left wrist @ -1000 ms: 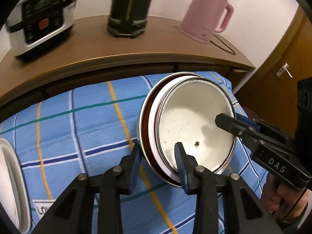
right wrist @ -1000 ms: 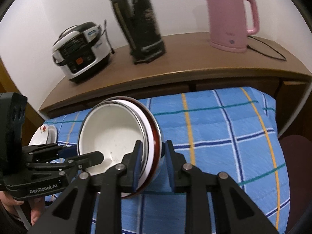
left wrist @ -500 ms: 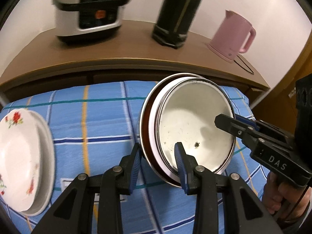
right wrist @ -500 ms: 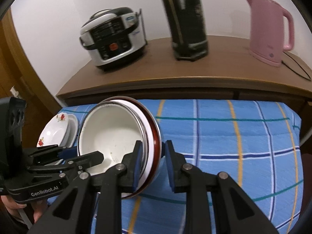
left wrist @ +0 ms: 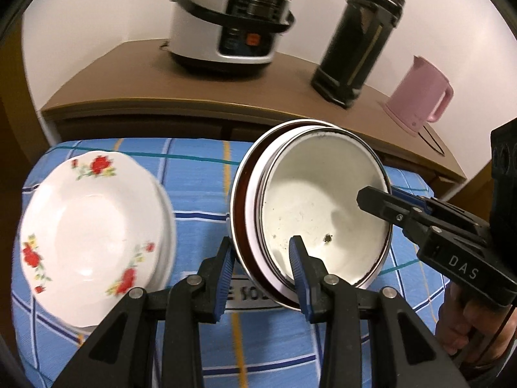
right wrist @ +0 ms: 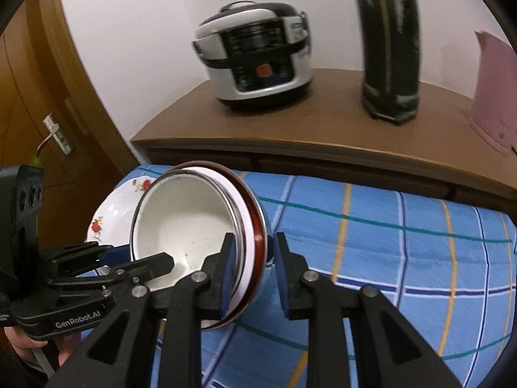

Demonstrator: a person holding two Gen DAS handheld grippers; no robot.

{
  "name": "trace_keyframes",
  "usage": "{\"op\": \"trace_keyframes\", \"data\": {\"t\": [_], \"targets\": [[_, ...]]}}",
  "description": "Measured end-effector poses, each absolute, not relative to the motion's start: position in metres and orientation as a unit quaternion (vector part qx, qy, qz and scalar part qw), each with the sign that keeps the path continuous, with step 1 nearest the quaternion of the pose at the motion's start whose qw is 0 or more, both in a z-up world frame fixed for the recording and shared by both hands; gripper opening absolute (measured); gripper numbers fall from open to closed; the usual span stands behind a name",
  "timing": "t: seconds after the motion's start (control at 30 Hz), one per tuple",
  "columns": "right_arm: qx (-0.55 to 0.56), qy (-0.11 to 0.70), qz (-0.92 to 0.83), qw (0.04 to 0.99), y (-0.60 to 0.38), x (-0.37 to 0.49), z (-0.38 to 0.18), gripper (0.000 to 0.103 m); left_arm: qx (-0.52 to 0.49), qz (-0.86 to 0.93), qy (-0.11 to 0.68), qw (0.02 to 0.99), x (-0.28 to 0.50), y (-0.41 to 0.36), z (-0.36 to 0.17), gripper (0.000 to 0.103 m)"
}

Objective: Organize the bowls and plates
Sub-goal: 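Tilt and lift the nested bowls with both tools toward the floral plate stack, then lower the nested bowls onto the floral plate stack with both tools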

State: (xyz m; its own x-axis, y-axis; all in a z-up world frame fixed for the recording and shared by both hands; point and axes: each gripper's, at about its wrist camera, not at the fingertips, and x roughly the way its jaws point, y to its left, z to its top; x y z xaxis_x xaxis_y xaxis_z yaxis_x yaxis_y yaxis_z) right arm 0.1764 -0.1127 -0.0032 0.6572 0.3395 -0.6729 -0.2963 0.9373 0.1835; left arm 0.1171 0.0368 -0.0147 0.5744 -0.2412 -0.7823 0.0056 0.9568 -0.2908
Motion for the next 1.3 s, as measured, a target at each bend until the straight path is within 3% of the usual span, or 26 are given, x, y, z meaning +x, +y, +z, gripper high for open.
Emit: {"op": "trace_keyframes", "data": {"t": [0.97, 1.3], "targets": [[-0.041, 0.332, 0.270, 0.903, 0.015, 0.183, 0.038, 0.023, -0.179, 0.036, 0.407, 0.895, 0.077, 0.149, 0.009, 0.037], [-0.057, 0.345, 0.289, 0.891, 0.042, 0.198, 0.024, 0.023, -0.192, 0.062, 0.406, 0.892, 0.069, 0.177, 0.004, 0.037]]}}
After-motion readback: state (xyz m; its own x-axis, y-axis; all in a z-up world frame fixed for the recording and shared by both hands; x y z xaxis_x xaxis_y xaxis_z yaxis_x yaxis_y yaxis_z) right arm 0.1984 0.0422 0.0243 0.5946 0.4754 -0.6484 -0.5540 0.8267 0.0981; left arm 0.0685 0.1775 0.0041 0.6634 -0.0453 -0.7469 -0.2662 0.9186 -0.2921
